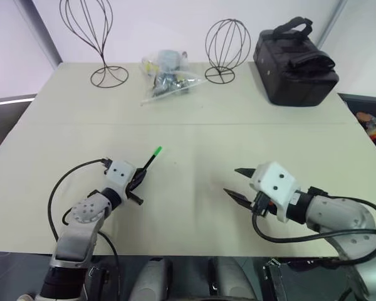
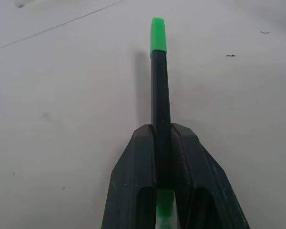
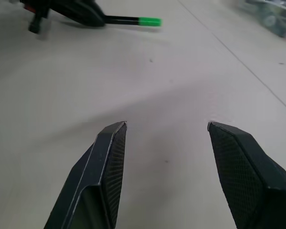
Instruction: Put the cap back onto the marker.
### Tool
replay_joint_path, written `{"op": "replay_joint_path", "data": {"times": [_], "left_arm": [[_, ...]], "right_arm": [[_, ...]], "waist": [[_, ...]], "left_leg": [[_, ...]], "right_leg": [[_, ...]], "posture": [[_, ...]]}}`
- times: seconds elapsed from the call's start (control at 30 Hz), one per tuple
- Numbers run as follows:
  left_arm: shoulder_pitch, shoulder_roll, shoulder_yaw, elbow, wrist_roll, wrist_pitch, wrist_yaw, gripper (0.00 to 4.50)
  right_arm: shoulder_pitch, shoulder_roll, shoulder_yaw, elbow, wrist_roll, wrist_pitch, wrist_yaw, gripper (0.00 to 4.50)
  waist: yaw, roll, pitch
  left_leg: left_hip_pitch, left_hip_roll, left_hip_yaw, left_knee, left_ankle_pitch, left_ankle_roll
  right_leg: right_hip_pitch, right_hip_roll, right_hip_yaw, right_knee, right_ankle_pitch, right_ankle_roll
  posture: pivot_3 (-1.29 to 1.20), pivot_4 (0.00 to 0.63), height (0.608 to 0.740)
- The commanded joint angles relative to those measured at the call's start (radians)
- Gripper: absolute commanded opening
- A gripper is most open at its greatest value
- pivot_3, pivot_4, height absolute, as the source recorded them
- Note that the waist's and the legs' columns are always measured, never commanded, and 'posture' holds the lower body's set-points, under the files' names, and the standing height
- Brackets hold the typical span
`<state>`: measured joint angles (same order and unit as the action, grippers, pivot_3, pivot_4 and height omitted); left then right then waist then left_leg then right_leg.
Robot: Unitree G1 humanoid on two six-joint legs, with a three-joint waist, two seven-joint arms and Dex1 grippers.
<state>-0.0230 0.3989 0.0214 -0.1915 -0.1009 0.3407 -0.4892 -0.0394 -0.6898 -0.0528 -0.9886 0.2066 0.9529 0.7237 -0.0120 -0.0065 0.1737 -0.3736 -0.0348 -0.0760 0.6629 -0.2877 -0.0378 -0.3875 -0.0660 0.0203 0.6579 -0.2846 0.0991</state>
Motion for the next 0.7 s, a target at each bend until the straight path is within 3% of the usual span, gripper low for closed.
{"op": "replay_joint_path", "data": {"times": [0.03, 0.2, 0.5, 0.7], "left_arm": [[0.032, 0.006, 0.002, 0.13, 0.005, -0.031, -0.008, 0.0], [0.018, 0.03, 0.008, 0.224, -0.009, -0.064, -0.046, 0.0], [-0.001, 0.084, 0.038, 0.324, -0.065, -0.117, -0.136, 4.46], [0.007, 0.084, 0.056, 0.307, -0.11, -0.168, -0.179, 4.46]], "right_arm": [[-0.028, -0.024, -0.01, -0.006, 0.028, -0.026, -0.003, 2.74], [-0.054, -0.039, 0.005, 0.015, 0.041, -0.037, -0.019, 2.74], [-0.07, -0.051, 0.043, 0.031, 0.044, -0.059, -0.054, 2.82], [-0.073, -0.052, 0.059, 0.036, 0.05, -0.066, -0.067, 2.82]], "waist": [[0.0, 0.003, -0.003], [-0.001, 0.011, -0.013], [-0.007, 0.012, -0.019], [-0.006, 0.011, -0.019]], "left_leg": [[0.0, 0.001, 0.0, 0.0, 0.0, 0.0], [0.0, 0.001, 0.0, 0.0, 0.0, 0.0], [0.0, 0.003, 0.001, -0.002, 0.0, 0.0], [0.0, 0.003, 0.001, -0.008, 0.0, 0.0]], "right_leg": [[0.0, 0.0, 0.0, -0.001, 0.0, 0.0], [0.001, 0.001, 0.0, -0.003, 0.0, 0.0], [0.0, 0.002, 0.0, -0.004, 0.0, 0.0], [-0.001, 0.001, 0.001, -0.009, 0.0, 0.0]], "posture": [[0.0, 0.15, 0.74], [0.0, 0.15, 0.74], [0.0, 0.15, 0.74], [0.0, 0.15, 0.74]]}}
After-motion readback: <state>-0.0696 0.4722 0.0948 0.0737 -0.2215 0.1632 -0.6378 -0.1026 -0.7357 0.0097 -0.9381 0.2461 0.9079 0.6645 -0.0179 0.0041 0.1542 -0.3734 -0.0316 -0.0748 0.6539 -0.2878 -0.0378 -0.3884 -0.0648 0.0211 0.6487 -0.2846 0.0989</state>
